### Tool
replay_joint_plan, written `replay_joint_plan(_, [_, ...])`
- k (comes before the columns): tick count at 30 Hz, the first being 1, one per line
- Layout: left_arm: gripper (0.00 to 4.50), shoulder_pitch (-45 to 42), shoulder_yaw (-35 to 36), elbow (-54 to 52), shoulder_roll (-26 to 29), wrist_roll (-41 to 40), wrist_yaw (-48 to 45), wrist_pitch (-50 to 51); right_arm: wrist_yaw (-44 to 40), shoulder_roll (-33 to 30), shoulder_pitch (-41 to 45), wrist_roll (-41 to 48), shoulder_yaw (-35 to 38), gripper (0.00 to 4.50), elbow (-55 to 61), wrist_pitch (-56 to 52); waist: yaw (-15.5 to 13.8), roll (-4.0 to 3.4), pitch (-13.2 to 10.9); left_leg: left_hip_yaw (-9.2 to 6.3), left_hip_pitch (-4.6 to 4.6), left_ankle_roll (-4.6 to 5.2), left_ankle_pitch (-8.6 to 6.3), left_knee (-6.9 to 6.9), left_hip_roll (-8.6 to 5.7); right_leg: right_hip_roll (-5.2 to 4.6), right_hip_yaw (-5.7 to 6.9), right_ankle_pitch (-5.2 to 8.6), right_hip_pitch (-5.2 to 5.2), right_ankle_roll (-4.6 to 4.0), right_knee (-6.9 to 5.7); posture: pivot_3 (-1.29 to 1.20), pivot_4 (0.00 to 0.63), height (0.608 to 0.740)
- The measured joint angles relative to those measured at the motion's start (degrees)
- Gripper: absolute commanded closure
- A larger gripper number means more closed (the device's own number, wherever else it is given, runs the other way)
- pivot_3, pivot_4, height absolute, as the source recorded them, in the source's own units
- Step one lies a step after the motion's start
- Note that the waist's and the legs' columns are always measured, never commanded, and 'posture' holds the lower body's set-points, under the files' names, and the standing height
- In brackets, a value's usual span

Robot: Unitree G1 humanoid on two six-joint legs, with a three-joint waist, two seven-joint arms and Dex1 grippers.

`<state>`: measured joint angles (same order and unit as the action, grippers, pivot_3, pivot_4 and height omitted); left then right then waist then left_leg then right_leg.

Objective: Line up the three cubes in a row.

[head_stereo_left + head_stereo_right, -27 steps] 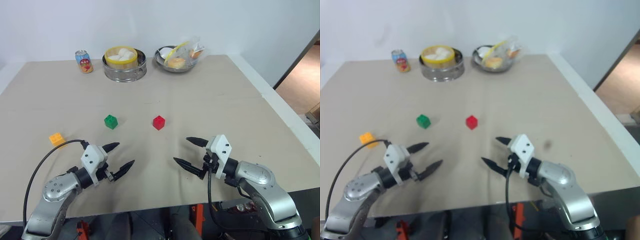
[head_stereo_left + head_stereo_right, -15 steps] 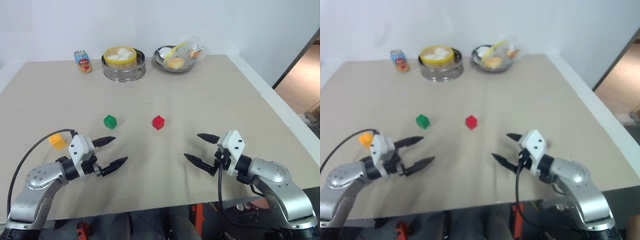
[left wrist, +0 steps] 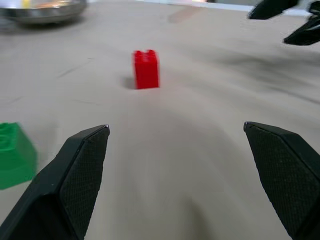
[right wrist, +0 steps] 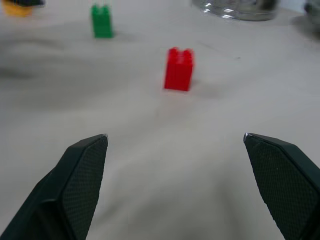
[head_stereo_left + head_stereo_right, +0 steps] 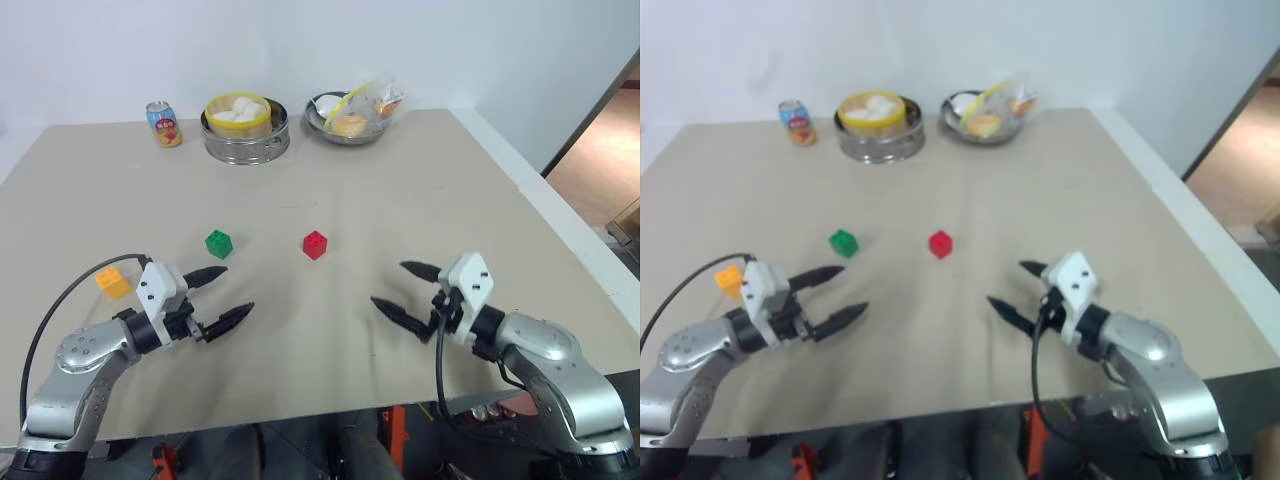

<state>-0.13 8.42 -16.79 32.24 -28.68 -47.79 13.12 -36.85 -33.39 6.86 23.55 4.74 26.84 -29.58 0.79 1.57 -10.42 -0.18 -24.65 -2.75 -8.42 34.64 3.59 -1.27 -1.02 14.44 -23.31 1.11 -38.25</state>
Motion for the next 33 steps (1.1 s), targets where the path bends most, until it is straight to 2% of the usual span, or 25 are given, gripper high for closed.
replay_joint_plan(5, [0.05, 2.3, -0.3, -4.5, -2.3, 0.1, 4.6, 1.0, 8.8, 9.8, 14.7, -4.3, -6.9, 0.0, -9.4, -4.1, 0.7, 0.06, 0.0, -0.03, 0.05, 0.02, 0.02, -0.02, 0.07, 0.17, -0.1, -0.16, -0.02, 0.0, 0.0, 0.0, 0.15, 0.74])
replay_joint_plan(8, [0.05, 3.9, -0.9, -6.0, -2.7, 0.5, 6.0, 1.1, 10.4, 12.9, 18.9, -6.9, -9.7, 0.0, -15.2, -3.9, 0.5, 0.06, 0.0, -0.04, -0.02, 0.02, 0.02, -0.04, 0.07, 0.19, -0.13, -0.16, -0.04, 0.14, 0.0, 0.0, 0.15, 0.74])
replay_joint_plan(12, [0.05, 6.0, -1.5, -7.9, -3.0, 0.7, 6.8, 1.1, 10.7, 15.1, 23.2, -8.2, -9.9, 0.0, -21.2, -2.5, 0.4, 0.07, 0.0, -0.01, -0.1, 0.02, 0.01, -0.04, 0.05, 0.16, -0.16, -0.23, -0.07, 0.33, 0.08, 0.0, 0.15, 0.74])
replay_joint_plan(23, [0.05, 6.9, -1.9, -9.0, -3.6, 1.2, 7.5, 1.1, 7.9, 19.5, 29.7, -9.9, -11.3, 0.0, -32.3, 1.3, 0.5, 0.06, 0.0, -0.01, -0.01, 0.03, 0.02, -0.05, 0.14, 0.27, -0.18, -0.21, -0.08, 0.05, 0.06, 0.0, 0.15, 0.74])
replay_joint_plan(33, [0.05, 6.9, -2.1, -9.0, -4.1, 2.2, 7.4, 0.7, 7.1, 23.8, 31.1, -11.9, -13.4, 0.0, -38.7, 4.5, 0.5, 0.06, 0.0, -0.01, -0.03, 0.03, 0.02, -0.07, 0.14, 0.27, -0.18, -0.21, -0.1, 0.07, 0.06, 0.0, 0.15, 0.74])
